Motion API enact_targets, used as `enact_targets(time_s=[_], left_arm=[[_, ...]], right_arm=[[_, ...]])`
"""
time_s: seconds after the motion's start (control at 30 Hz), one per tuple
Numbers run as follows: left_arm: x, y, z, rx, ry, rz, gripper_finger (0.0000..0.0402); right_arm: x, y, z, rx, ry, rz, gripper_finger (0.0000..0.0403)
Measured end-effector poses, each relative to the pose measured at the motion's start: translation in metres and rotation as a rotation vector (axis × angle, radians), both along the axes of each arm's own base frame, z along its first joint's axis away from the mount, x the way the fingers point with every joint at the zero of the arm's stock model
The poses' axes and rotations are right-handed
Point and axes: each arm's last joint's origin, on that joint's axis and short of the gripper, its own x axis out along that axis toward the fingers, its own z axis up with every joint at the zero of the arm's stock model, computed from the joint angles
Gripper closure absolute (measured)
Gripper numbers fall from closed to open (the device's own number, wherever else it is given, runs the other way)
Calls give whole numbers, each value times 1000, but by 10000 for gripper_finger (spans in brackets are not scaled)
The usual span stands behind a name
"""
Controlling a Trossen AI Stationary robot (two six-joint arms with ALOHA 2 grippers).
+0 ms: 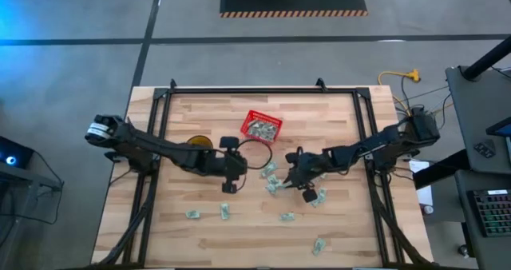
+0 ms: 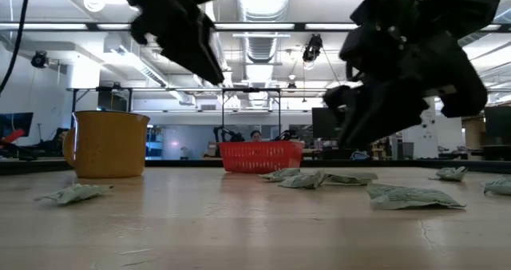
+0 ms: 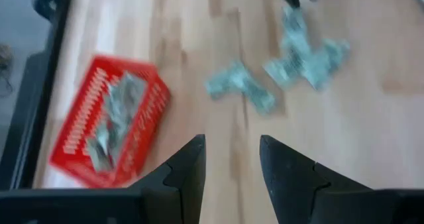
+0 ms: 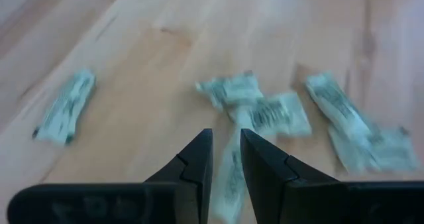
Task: Pick and place Stevia / Truvia into bins
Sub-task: Put the stevia packet into the red basket
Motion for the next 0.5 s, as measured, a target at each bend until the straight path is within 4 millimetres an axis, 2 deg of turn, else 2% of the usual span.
enact_targets(time_s=[0.3, 0.5], left_arm=[[-10, -15, 7, -25, -25, -28, 275], [-8, -15, 8, -25, -46, -23, 275]], right_arm=[[22, 4, -15, -11, 50, 0, 335], [24, 2, -19, -81, 179, -64, 335]])
